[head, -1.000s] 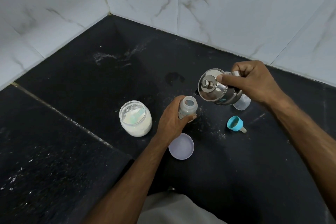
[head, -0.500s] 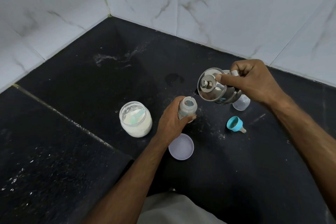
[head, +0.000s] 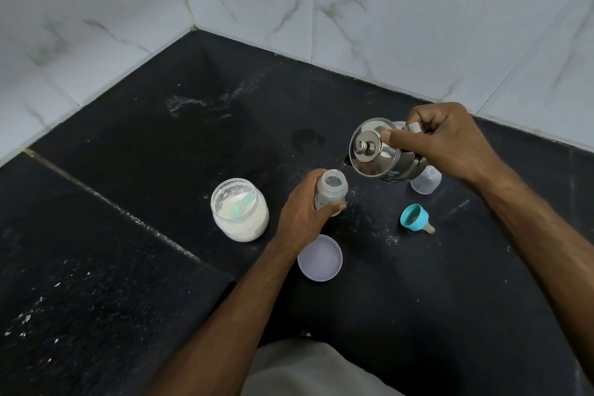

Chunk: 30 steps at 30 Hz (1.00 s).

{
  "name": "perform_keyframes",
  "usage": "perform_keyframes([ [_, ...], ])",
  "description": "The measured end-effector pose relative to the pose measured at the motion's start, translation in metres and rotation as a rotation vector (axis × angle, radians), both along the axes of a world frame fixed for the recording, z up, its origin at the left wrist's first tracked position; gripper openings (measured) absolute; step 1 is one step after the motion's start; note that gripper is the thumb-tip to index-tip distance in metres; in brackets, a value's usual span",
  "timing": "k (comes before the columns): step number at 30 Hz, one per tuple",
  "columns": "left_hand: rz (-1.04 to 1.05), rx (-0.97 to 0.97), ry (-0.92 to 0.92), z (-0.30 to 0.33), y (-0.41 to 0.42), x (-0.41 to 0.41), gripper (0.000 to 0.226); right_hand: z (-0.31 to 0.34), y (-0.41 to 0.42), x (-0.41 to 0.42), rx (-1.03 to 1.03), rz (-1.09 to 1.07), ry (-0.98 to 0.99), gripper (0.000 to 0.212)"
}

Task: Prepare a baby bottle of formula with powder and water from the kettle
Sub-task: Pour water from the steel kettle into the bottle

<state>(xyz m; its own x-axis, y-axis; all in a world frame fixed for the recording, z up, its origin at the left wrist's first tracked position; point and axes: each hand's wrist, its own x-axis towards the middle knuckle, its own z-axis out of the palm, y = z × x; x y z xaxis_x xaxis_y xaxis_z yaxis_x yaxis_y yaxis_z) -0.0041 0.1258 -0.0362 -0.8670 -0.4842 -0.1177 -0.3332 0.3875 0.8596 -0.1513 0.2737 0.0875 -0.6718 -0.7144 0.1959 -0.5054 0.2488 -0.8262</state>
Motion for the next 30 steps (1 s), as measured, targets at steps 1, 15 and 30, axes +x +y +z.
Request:
perform_keyframes([
  [1,0.001,-0.002,0.008,-0.0002,0.0000,0.0000,0.061,0.0000,0.0000,0.0001,0.000,-0.001,0.001,0.047],
  [15,0.005,-0.015,-0.020,0.0013,0.0008,-0.0024,0.062,-0.0012,-0.0007,0.0005,0.010,-0.001,0.016,0.044],
  [30,0.012,-0.030,0.045,-0.0054,-0.0004,-0.0007,0.060,-0.0001,-0.0009,0.0016,0.022,0.010,0.047,0.046],
])
